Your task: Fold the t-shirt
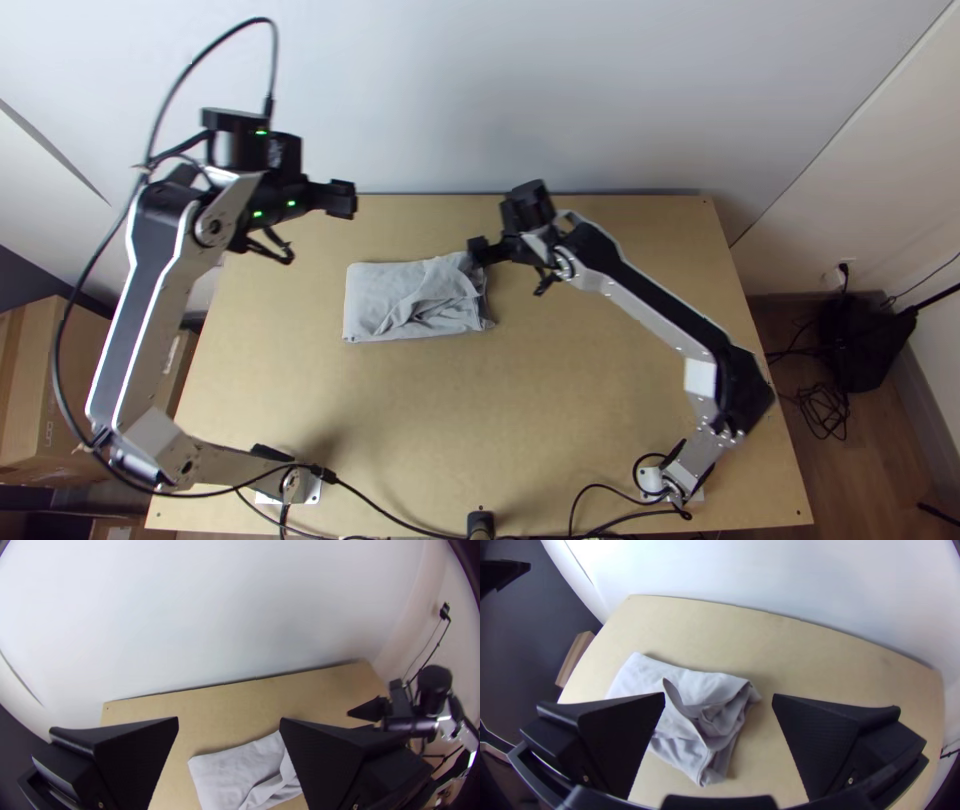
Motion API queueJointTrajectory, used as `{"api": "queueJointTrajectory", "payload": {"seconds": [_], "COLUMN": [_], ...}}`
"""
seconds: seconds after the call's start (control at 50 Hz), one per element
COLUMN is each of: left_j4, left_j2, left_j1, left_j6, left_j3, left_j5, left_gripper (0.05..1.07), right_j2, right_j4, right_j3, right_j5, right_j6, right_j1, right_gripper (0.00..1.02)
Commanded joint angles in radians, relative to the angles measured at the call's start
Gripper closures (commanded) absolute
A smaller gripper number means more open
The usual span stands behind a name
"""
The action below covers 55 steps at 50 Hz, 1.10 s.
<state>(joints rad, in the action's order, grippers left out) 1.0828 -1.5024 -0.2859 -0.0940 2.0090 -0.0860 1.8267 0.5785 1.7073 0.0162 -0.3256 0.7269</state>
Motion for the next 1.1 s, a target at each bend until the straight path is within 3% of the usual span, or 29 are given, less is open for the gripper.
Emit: {"api": "queueJointTrajectory", "payload": {"seconds": [0.0, 0.08, 0.28, 0.48, 0.64, 0.84, 1.08], "left_j4": [-0.011, -0.012, -0.043, -0.061, -0.106, -0.138, -0.164], "left_j2": [0.125, 0.185, 0.314, 0.349, 0.347, 0.338, 0.334], "left_j1": [0.047, 0.082, 0.203, 0.266, 0.284, 0.309, 0.401], "left_j6": [-0.046, -0.046, -0.015, 0.008, 0.010, 0.019, 0.045], "left_j3": [-0.069, -0.131, -0.300, -0.358, -0.378, -0.383, -0.389], "left_j5": [0.032, 0.035, 0.092, 0.117, 0.123, 0.152, 0.238], "left_gripper": [0.10, 0.10, 0.10, 0.10, 0.10, 0.10, 0.10], "right_j2": [0.103, 0.177, 0.293, 0.347, 0.319, 0.195, 0.066], "right_j4": [-0.051, -0.078, -0.166, 0.057, 0.185, 0.188, 0.161], "right_j3": [0.074, 0.121, 0.226, 0.291, 0.153, -0.132, -0.376], "right_j5": [0.045, 0.079, 0.083, 0.080, 0.056, 0.022, 0.024], "right_j6": [0.043, 0.048, 0.060, 0.056, 0.059, 0.069, 0.079], "right_j1": [0.043, 0.060, 0.078, 0.089, 0.075, 0.037, -0.041], "right_gripper": [0.04, 0.04, 0.04, 0.04, 0.04, 0.04, 0.04]}}
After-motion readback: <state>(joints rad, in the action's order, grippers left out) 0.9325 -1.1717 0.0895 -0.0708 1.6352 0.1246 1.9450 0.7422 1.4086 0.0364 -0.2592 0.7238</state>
